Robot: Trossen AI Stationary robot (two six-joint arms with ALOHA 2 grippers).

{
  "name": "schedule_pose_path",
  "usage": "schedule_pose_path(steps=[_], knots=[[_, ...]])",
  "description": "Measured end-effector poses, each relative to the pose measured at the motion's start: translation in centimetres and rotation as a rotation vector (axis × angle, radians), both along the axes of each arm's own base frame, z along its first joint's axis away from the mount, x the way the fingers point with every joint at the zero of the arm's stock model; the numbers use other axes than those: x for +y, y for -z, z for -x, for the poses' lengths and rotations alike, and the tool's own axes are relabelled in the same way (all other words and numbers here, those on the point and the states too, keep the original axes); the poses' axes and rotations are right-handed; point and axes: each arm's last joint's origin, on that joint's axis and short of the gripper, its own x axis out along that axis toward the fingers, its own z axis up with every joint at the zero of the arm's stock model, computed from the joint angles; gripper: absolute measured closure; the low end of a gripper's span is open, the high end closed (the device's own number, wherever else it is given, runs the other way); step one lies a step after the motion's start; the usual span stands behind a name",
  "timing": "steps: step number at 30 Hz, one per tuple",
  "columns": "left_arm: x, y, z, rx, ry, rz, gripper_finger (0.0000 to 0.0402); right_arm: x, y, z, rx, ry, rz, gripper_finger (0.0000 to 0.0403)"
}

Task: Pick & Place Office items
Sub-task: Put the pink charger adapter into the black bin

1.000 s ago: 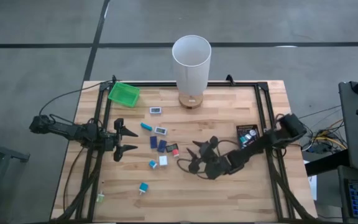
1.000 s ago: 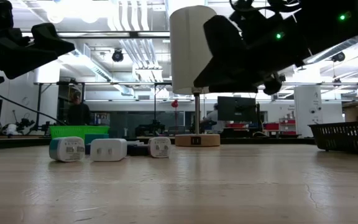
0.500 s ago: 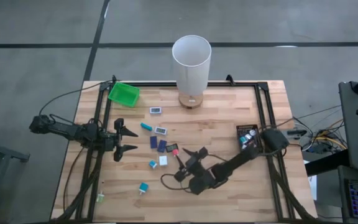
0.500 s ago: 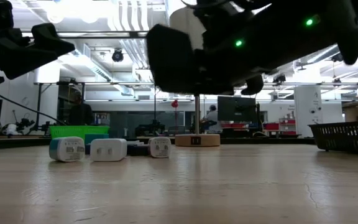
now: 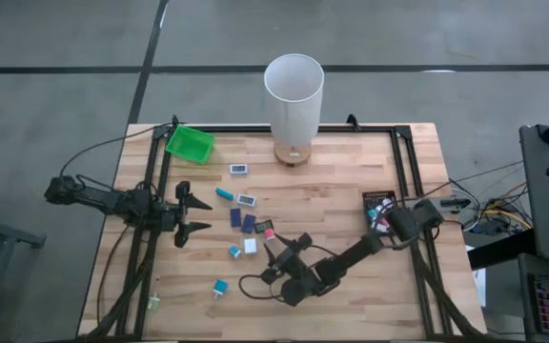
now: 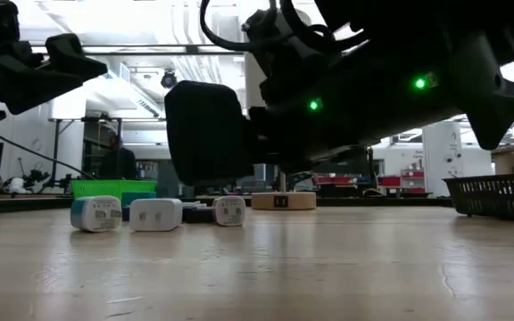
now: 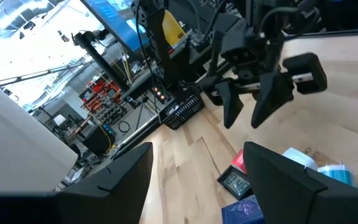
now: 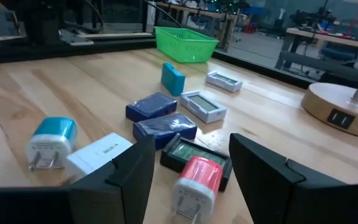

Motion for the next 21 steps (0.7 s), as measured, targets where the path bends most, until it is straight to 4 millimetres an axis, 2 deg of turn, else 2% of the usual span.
schedule_pose_path(steps=[6, 15, 21], knots=[[0.0, 0.0, 0.0, 0.000, 0.000, 0.000, 0.0145, -0.2, 0.1, -0.1, -0.003, -0.013, -0.021, 0.0203], [0.0, 0.0, 0.0, 0.000, 0.001, 0.000, 0.0145, -2.5, 0.7, -0.1, -0.022, 0.016, -0.222, 0.0204], [0.0, 0.0, 0.0, 0.000, 0.000, 0.000, 0.0145, -3.2, 0.5, -0.2, -0.017, 0.036, -0.253, 0.0204]])
